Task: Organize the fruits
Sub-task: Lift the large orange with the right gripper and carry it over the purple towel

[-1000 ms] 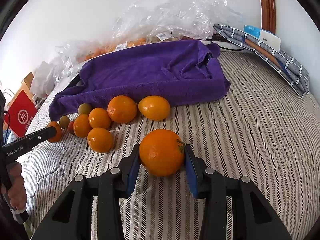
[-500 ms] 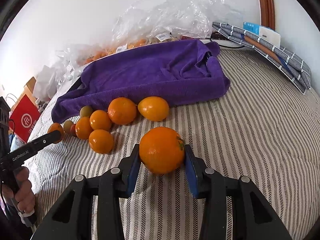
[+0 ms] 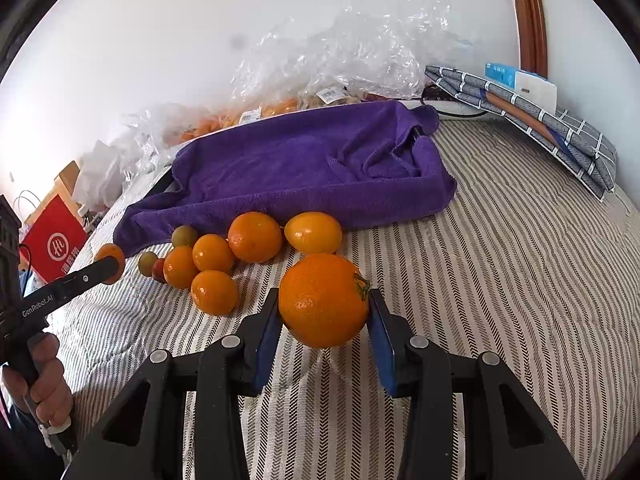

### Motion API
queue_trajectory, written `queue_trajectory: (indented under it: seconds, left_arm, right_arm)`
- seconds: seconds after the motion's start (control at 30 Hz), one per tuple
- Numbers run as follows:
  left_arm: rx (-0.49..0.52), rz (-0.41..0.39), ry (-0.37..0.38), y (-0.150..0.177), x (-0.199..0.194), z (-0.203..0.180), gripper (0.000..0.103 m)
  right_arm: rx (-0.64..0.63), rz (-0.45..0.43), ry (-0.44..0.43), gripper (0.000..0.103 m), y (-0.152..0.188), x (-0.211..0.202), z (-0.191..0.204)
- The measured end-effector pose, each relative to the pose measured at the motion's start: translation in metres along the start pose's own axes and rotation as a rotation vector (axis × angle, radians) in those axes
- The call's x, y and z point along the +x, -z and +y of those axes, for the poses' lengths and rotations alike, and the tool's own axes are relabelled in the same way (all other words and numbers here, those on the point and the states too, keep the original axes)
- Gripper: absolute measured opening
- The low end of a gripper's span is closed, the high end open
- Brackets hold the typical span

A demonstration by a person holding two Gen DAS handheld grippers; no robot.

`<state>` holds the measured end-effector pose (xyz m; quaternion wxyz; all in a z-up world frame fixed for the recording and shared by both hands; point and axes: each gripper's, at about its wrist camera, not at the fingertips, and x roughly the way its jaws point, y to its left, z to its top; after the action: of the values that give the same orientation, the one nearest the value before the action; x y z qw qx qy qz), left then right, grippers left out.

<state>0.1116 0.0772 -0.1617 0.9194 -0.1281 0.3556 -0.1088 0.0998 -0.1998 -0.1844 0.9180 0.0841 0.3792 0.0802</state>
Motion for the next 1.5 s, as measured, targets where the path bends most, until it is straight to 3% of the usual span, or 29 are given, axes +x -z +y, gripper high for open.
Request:
queue_trajectory:
  seconds: [0.3, 0.73, 0.97, 1.17, 1.5]
  left_arm:
    - [-0.008, -0.024, 0.001, -0.012, -0.016, -0.007, 0.04]
    - [0.033, -0.111, -0.04, -0.101, 0.0, -0.032, 0.04]
    - [0.017, -0.121, -0.073, -0.141, 0.042, -0.029, 0.04]
    - [-0.006, -0.088, -0.111, -0.152, 0.085, -0.012, 0.04]
    - [-0.011, 0.009, -0.143, -0.139, 0.126, 0.003, 0.04]
  right_arm:
    - [0.002, -0.016, -0.016, 0.042, -0.008, -0.008, 0.001]
    - [-0.045, -0.135, -0.017, 0.042, -0.088, -0.015, 0.011]
    - [-0.042, -0.155, -0.027, 0.042, -0.133, 0.016, 0.007]
    - [-0.049, -0.119, -0.022, 0.042, -0.161, 0.057, 0.006]
    - [-0.023, -0.059, 0.0, 0.042, -0.152, 0.113, -0.004]
